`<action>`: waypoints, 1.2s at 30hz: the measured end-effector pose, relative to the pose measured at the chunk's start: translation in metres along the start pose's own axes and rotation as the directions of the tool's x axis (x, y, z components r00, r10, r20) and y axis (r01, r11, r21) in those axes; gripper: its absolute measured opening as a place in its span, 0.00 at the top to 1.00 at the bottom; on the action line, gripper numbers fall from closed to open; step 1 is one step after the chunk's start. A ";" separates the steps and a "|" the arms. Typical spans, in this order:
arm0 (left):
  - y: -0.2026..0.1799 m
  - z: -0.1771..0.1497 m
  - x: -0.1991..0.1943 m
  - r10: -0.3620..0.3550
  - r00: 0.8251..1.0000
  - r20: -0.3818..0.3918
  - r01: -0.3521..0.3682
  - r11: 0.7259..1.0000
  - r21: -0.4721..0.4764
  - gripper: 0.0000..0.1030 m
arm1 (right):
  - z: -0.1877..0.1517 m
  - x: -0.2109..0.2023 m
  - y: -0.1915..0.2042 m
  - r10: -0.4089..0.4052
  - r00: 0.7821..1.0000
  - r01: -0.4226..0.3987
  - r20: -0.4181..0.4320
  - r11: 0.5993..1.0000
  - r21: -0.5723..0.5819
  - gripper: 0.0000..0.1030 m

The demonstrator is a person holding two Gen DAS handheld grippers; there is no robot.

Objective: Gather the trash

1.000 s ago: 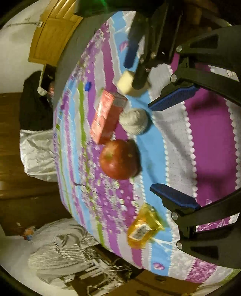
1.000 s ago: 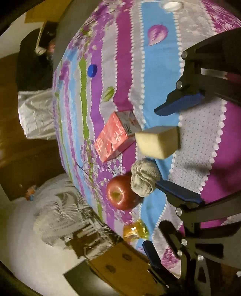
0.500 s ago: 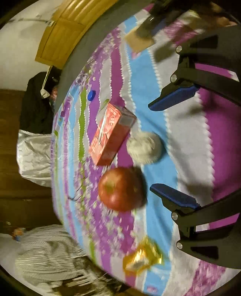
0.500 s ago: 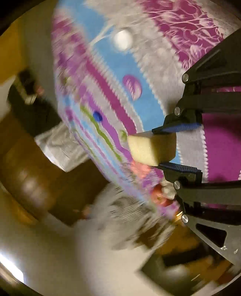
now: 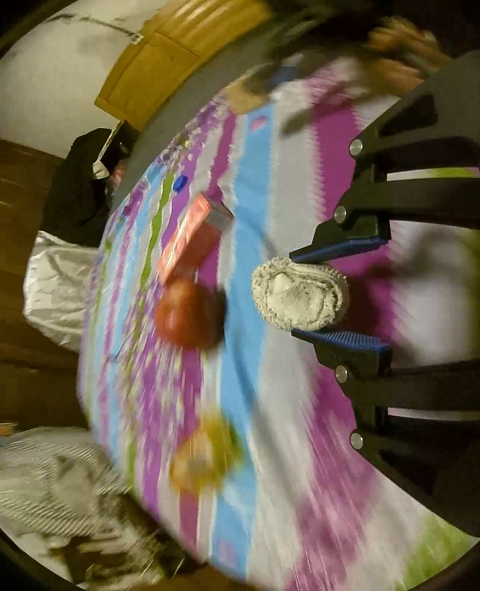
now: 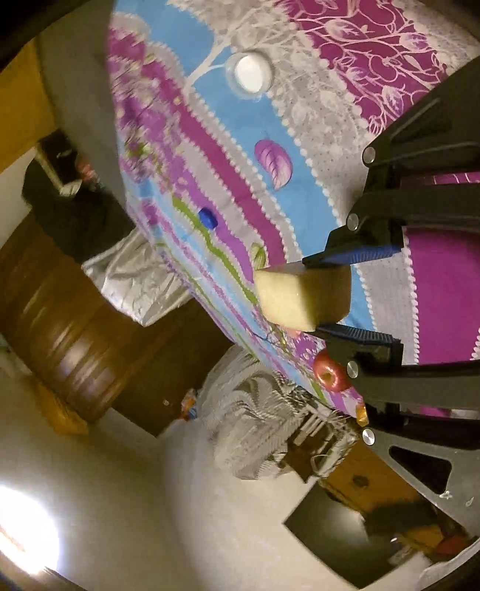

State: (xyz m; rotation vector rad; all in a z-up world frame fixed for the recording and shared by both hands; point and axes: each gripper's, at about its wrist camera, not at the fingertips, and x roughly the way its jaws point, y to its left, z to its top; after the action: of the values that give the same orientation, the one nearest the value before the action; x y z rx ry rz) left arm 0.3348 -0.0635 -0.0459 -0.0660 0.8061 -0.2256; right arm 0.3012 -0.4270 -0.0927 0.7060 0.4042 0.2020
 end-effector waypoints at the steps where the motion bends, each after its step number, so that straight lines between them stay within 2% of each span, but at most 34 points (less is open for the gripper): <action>1: 0.010 -0.007 -0.016 0.025 1.000 0.014 -0.025 1.000 0.010 0.68 | -0.001 -0.001 0.008 -0.010 1.000 0.010 -0.008 0.999 -0.033 0.69; 2: 0.030 -0.023 -0.044 0.074 0.997 0.035 -0.075 0.997 0.020 0.68 | 0.000 -0.001 0.018 -0.023 1.000 0.022 -0.021 0.998 -0.061 0.69; 4: 0.055 -0.038 -0.068 0.135 0.990 0.047 -0.136 0.990 0.028 0.67 | -0.007 -0.007 0.042 -0.006 0.996 -0.003 -0.087 0.995 -0.097 0.69; 5: 0.074 -0.050 -0.083 0.196 0.979 0.055 -0.198 0.979 0.040 0.67 | -0.015 -0.012 0.057 0.025 0.991 -0.038 -0.134 0.994 -0.100 0.69; 7: 0.098 -0.062 -0.096 0.240 0.970 0.048 -0.243 0.969 0.049 0.67 | -0.039 -0.018 0.090 0.038 0.969 -0.076 -0.245 0.986 -0.147 0.69; 10: 0.124 -0.066 -0.104 0.250 0.967 0.057 -0.252 0.968 0.020 0.67 | -0.091 -0.020 0.137 0.016 0.902 -0.121 -0.431 0.968 -0.218 0.69; 11: 0.132 -0.067 -0.104 0.243 0.968 0.066 -0.245 0.969 0.021 0.66 | -0.113 -0.019 0.152 -0.004 0.872 -0.132 -0.489 0.961 -0.244 0.69; 13: 0.142 -0.070 -0.094 0.253 0.965 0.074 -0.256 0.966 0.033 0.64 | -0.139 -0.014 0.168 -0.065 0.849 -0.111 -0.525 0.949 -0.297 0.69; 14: 0.146 -0.072 -0.086 0.251 0.966 0.059 -0.254 0.966 0.044 0.64 | -0.149 -0.012 0.172 -0.093 0.844 -0.096 -0.528 0.942 -0.320 0.67; 16: 0.153 -0.078 -0.073 0.248 0.968 0.041 -0.250 0.968 0.038 0.61 | -0.164 -0.011 0.183 -0.144 0.855 -0.071 -0.498 0.919 -0.387 0.62; 18: 0.157 -0.083 -0.072 0.237 0.970 0.054 -0.238 0.971 0.010 0.45 | -0.170 -0.009 0.191 -0.175 0.858 -0.060 -0.484 0.900 -0.432 0.50; 20: 0.161 -0.086 -0.076 0.215 0.974 0.068 -0.214 0.977 -0.020 0.35 | -0.168 -0.011 0.189 -0.159 0.867 -0.058 -0.473 0.909 -0.413 0.33; 21: 0.163 -0.088 -0.082 0.203 0.975 0.086 -0.201 0.979 -0.036 0.33 | -0.167 -0.015 0.187 -0.155 0.878 -0.048 -0.453 0.913 -0.406 0.31; 24: 0.167 -0.090 -0.093 0.209 0.970 0.122 -0.203 0.977 -0.059 0.29 | -0.162 -0.022 0.182 -0.150 0.897 -0.043 -0.416 0.907 -0.419 0.31; 28: 0.162 -0.089 -0.095 0.225 0.963 0.146 -0.224 0.974 -0.028 0.28 | -0.162 -0.034 0.176 -0.143 0.917 -0.024 -0.373 0.913 -0.408 0.31; 30: 0.163 -0.089 -0.092 0.224 0.964 0.146 -0.223 0.975 -0.022 0.26 | -0.164 -0.037 0.175 -0.125 0.923 -0.029 -0.365 0.920 -0.390 0.31; 33: 0.165 -0.088 -0.083 0.219 0.967 0.130 -0.218 0.976 -0.025 0.27 | -0.168 -0.036 0.182 -0.109 0.929 -0.053 -0.353 0.906 -0.420 0.35; 34: 0.165 -0.087 -0.082 0.214 0.969 0.127 -0.212 0.977 -0.029 0.32 | -0.171 -0.034 0.186 -0.108 0.930 -0.062 -0.352 0.896 -0.439 0.40; 35: 0.167 -0.087 -0.078 0.197 0.973 0.116 -0.194 0.980 -0.036 0.47 | -0.173 -0.032 0.188 -0.110 0.929 -0.065 -0.353 0.891 -0.450 0.51; 36: 0.168 -0.086 -0.075 0.178 0.979 0.095 -0.174 0.984 -0.044 0.56 | -0.176 -0.029 0.190 -0.112 0.926 -0.071 -0.359 0.885 -0.459 0.56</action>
State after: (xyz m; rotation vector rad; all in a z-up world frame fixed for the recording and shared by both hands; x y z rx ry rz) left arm 0.2521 0.1193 -0.0769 -0.0385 0.7127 -0.0402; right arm 0.1916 -0.1914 -0.0791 0.1788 0.7041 0.4034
